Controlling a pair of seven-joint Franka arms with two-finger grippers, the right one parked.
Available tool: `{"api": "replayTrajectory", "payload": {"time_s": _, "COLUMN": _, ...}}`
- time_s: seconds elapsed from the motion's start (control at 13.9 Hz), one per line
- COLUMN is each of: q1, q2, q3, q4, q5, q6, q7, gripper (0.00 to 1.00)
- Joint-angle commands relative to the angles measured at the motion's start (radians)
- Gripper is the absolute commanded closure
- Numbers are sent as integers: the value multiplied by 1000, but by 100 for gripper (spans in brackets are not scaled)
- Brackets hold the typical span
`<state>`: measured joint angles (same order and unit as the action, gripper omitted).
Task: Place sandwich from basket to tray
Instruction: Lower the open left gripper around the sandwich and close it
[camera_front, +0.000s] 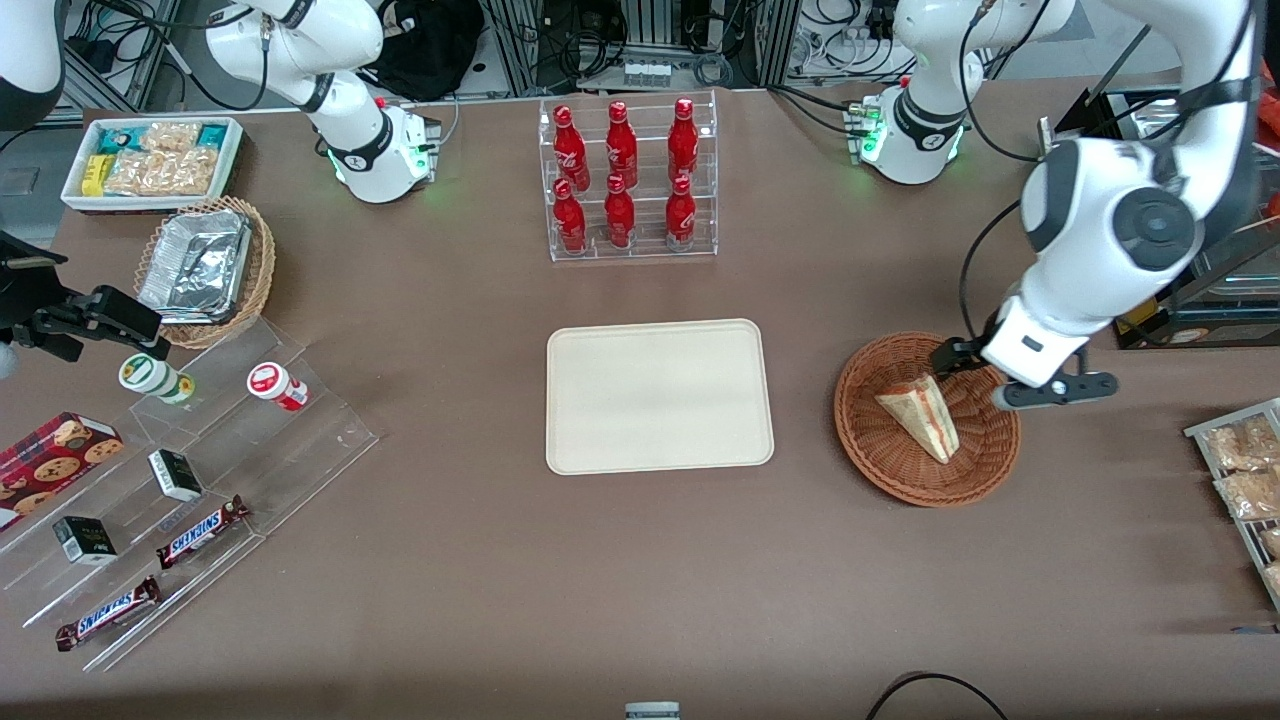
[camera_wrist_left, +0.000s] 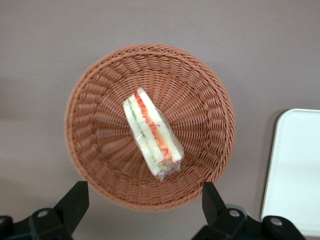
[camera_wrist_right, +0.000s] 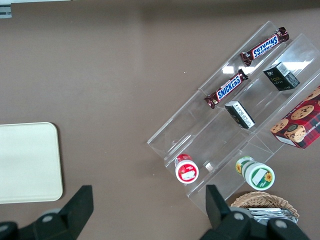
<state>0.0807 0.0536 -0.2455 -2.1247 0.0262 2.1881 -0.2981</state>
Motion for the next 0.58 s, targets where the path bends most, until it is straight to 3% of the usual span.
{"api": "replayTrajectory", "payload": {"time_s": 0.0, "q1": 1, "q2": -34, "q3": 2, "q4": -129, "q5": -2, "q6": 151, "q7": -109, "gripper": 0}}
{"api": "replayTrajectory", "payload": {"time_s": 0.22, "q1": -1, "q2": 21, "q3": 2, "q4": -153, "q5": -2, "q6": 237, "q7": -315, "gripper": 0}}
{"api": "replayTrajectory", "payload": {"time_s": 0.5, "q1": -1, "q2": 77, "q3": 0, "q4": -169, "q5": -2, "q6": 280, "q7": -363, "gripper": 0}}
